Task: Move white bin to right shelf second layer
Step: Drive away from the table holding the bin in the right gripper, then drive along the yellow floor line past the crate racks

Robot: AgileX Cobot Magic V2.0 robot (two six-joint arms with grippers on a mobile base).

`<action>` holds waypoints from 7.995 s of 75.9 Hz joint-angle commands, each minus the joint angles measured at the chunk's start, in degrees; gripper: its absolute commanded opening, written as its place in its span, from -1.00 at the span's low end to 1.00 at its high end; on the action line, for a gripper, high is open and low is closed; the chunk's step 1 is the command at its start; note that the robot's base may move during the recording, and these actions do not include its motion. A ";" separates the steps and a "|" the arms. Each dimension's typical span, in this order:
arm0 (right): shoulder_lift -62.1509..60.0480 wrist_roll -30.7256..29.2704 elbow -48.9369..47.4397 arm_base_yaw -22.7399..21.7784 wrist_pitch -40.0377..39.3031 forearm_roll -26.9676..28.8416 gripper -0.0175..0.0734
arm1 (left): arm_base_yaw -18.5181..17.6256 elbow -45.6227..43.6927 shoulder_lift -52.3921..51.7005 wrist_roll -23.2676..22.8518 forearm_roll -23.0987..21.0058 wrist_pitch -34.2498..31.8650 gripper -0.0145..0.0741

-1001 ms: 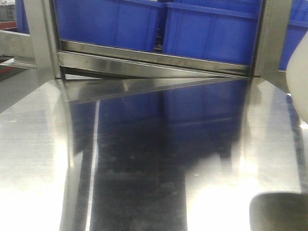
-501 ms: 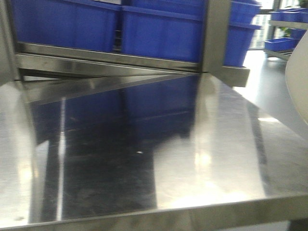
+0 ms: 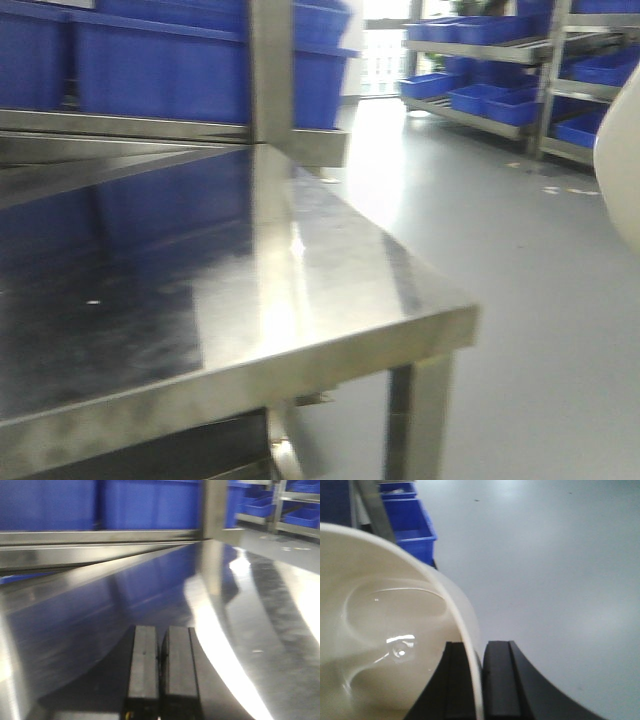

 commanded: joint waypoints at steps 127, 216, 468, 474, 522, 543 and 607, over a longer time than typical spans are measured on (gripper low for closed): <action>-0.06 -0.53 -1.82 -0.29 -5.08 -0.29 -0.56 | -0.19 2.11 -0.79 -0.30 0.00 -4.91 -0.48; -0.06 -0.53 -1.82 -0.29 -5.08 -0.29 -0.56 | -0.19 2.11 -0.79 -0.30 0.00 -4.91 -0.48; -0.06 -0.53 -1.82 -0.29 -5.08 -0.29 -0.56 | -0.19 2.11 -0.79 -0.30 0.00 -4.91 -0.48; -0.06 -0.53 -1.82 -0.29 -5.08 -0.29 -0.56 | -0.19 2.11 -0.79 -0.30 0.00 -4.91 -0.48; -0.06 -0.53 -1.82 -0.29 -5.08 -0.29 -0.56 | -0.19 2.11 -0.79 -0.30 0.00 -4.91 -0.48; -0.06 -0.53 -1.82 -0.29 -5.08 -0.29 -0.56 | -0.19 2.11 -0.79 -0.30 0.00 -4.91 -0.48; -0.06 -0.53 -1.82 -0.29 -5.08 -0.29 -0.56 | -0.19 2.11 -0.79 -0.30 0.00 -4.91 -0.48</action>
